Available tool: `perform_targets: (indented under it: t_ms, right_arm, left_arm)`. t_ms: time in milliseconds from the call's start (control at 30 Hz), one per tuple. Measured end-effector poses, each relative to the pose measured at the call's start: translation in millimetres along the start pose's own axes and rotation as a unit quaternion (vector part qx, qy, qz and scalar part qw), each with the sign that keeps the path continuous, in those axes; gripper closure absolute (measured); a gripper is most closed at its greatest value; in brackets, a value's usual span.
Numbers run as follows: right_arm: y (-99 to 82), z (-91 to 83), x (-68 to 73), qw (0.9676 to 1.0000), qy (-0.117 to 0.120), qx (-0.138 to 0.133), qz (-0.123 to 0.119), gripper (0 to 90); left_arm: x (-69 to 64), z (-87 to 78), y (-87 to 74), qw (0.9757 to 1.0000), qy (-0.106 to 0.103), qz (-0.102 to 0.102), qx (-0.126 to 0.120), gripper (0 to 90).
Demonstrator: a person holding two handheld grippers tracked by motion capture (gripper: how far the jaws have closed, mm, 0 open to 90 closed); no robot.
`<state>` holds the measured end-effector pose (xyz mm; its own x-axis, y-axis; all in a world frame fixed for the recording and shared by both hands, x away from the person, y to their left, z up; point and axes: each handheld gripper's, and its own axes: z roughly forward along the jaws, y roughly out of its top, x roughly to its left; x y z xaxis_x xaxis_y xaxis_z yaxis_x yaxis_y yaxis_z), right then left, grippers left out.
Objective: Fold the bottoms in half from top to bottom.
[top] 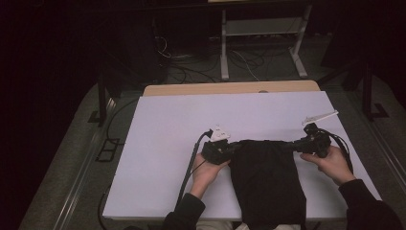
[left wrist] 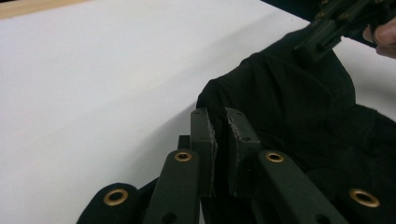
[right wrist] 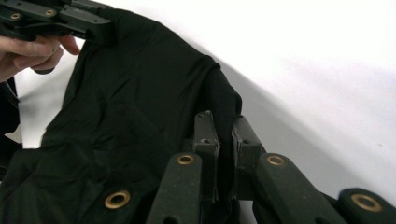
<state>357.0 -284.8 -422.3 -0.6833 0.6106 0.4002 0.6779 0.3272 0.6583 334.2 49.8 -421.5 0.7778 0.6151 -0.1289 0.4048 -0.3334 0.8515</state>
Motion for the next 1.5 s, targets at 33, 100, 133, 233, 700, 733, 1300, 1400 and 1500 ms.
perform_targets:
  t_ms: [33, 100, 133, 233, 700, 733, 1300, 1400, 1500]
  right_arm:
    - [1.4, 0.4, 1.9, 1.0000, 0.000, -0.001, -0.002, 82.7]
    - [4.6, 0.8, 5.7, 1.0000, 0.001, -0.003, -0.006, 82.9]
    - [6.5, 0.5, 7.3, 1.0000, 0.002, -0.004, -0.008, 82.9]
    - [12.6, -0.1, 11.7, 0.9998, 0.005, -0.012, -0.014, 83.0]
    - [39.9, 9.1, 13.6, 0.9995, -0.001, -0.028, -0.017, 83.2]
    - [42.0, 9.4, 13.1, 0.9994, 0.000, -0.030, -0.015, 83.2]
    - [79.7, 15.6, 9.4, 0.9991, -0.017, -0.034, -0.020, 83.2]
    - [84.2, 16.8, 6.3, 0.9990, -0.020, -0.038, -0.015, 83.2]
    - [88.5, 18.2, 3.2, 0.9988, -0.023, -0.041, -0.011, 83.2]
  left_arm:
    - [1.1, -1.5, 1.1, 1.0000, 0.001, -0.001, -0.001, 81.9]
    - [3.2, -5.2, 3.3, 1.0000, 0.005, 0.002, 0.000, 81.9]
    - [4.2, -7.1, 4.6, 1.0000, 0.007, 0.005, 0.001, 81.8]
    - [7.8, -12.6, 9.0, 0.9999, 0.012, 0.008, -0.003, 81.8]
    - [27.9, -23.7, 32.8, 0.9993, 0.030, 0.016, -0.014, 81.9]
    - [28.8, -25.1, 33.8, 0.9993, 0.031, 0.015, -0.016, 81.9]
    - [50.6, -30.8, 46.8, 0.9976, 0.058, 0.025, -0.027, 82.1]
    - [55.1, -30.8, 50.7, 0.9976, 0.060, 0.021, -0.028, 82.1]
    - [59.3, -31.5, 54.2, 0.9974, 0.063, 0.023, -0.027, 82.1]
